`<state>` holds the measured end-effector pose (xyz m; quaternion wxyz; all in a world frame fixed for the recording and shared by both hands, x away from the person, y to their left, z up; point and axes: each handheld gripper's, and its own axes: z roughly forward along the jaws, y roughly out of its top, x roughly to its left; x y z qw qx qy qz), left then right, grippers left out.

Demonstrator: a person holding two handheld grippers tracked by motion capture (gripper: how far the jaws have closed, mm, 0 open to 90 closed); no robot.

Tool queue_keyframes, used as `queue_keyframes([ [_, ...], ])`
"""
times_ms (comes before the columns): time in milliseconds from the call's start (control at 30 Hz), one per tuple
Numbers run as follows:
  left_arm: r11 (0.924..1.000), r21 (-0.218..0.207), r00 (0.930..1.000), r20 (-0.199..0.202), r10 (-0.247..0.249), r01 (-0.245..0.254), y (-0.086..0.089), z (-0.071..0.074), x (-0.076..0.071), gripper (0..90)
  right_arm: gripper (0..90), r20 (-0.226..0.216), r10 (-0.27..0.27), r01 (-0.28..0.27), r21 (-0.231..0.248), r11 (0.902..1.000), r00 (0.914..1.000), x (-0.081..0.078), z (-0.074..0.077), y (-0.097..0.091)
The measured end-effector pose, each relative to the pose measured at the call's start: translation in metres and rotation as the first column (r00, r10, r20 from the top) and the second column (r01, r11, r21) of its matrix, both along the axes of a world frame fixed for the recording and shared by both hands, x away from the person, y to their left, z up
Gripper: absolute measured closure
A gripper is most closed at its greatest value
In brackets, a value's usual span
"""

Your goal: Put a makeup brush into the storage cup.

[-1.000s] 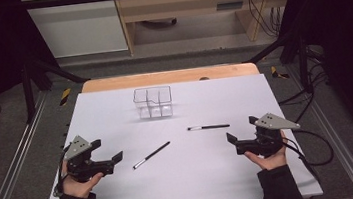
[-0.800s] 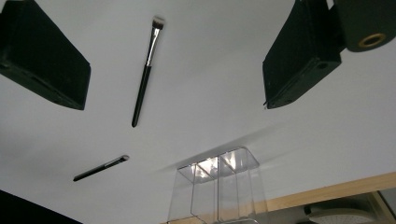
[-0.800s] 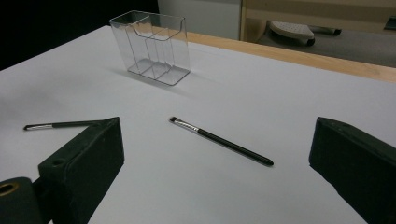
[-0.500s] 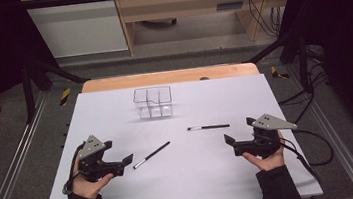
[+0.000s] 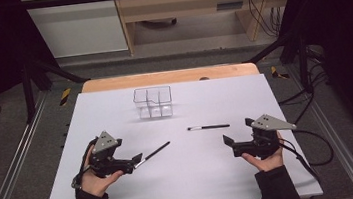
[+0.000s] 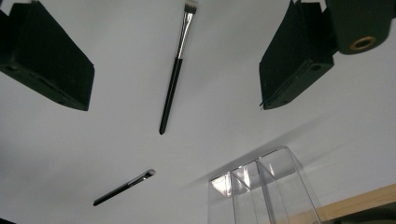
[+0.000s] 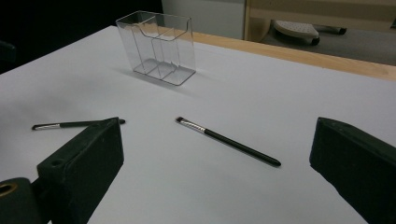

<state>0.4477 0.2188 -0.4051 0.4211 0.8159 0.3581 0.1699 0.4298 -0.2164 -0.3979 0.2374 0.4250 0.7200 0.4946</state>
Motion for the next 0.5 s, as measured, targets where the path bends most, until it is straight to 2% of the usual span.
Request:
queue_keyframes([
  [500,0.9942,0.096,0.9972,-0.060,-0.043,0.049,-0.026,-0.006,0.016,14.8,3.4,0.001,-0.001,0.001,-0.003,1.0000,1.0000,0.000,0.001,-0.001],
])
